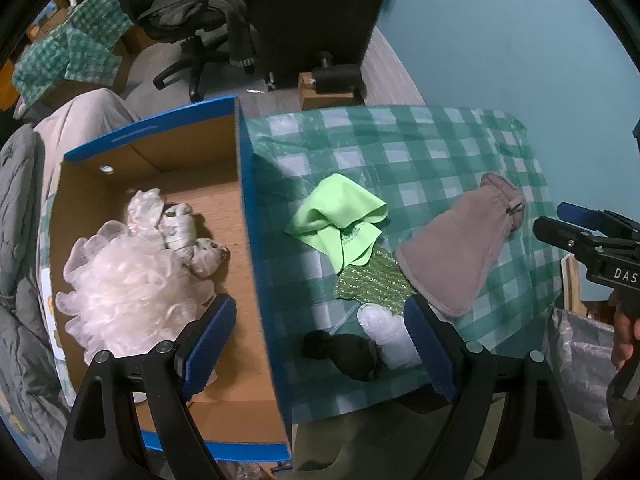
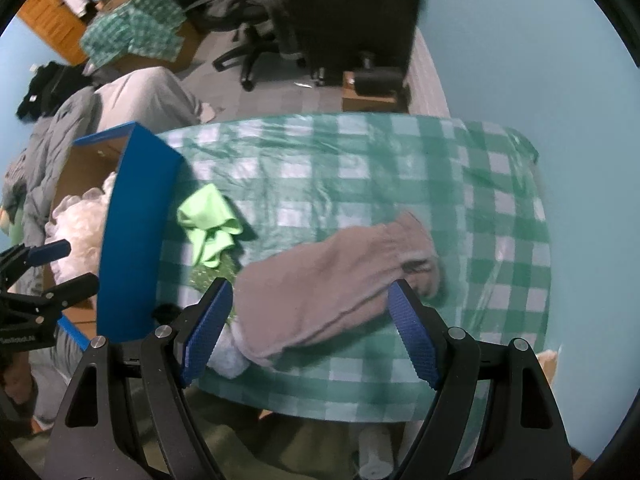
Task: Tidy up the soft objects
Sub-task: 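Move the right tool to the grey glove while the left tool approaches the lime-green cloth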
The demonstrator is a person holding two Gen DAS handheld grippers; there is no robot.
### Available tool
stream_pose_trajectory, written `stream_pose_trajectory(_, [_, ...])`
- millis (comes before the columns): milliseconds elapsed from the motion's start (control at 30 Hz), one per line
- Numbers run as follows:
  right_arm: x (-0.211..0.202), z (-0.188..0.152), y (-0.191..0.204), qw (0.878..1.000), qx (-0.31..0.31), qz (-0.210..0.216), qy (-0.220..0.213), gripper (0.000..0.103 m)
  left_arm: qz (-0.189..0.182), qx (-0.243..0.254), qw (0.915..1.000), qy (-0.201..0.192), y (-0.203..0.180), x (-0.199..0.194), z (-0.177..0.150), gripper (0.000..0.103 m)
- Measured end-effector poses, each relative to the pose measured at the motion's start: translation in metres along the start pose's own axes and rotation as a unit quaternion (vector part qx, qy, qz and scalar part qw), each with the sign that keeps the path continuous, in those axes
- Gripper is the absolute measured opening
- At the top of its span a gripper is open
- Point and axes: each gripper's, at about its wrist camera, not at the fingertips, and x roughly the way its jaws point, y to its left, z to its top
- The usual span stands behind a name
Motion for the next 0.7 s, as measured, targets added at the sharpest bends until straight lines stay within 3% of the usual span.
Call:
stream_pose_trajectory(500, [0.035, -0.028, -0.042, 0.996, 0.087, -0.011, 0.026, 0.081, -0.019, 0.015, 0.9997, 0.01, -0.023, 0.034, 0.019, 0.087])
stream_pose_trajectory(700, [0.052, -0.037, -0.057, 0.989, 0.14, 0.009, 0.035, 0.082, -0.015, 0.02, 0.9996, 0.011, -0.031, 0.053, 0.029, 0.087])
